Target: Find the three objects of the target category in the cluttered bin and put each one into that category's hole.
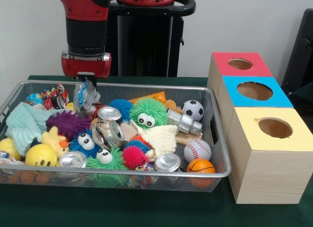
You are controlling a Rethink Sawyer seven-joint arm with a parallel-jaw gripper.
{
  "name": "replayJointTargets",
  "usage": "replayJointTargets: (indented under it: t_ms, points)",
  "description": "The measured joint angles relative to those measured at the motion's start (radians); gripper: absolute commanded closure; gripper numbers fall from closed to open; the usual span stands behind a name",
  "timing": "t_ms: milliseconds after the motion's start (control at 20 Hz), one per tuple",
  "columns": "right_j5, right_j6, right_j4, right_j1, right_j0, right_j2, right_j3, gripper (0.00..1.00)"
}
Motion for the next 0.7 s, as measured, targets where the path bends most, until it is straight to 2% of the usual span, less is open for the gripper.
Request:
replayJointTargets:
  t_ms: [350,700]
  points:
    - [0.0,0.0,0.01,-0.054,0.047,-0.004,0.016,1.0]
    - [0.047,0.0,0.081,-0.134,0.163,-0.03,0.062,1.0]
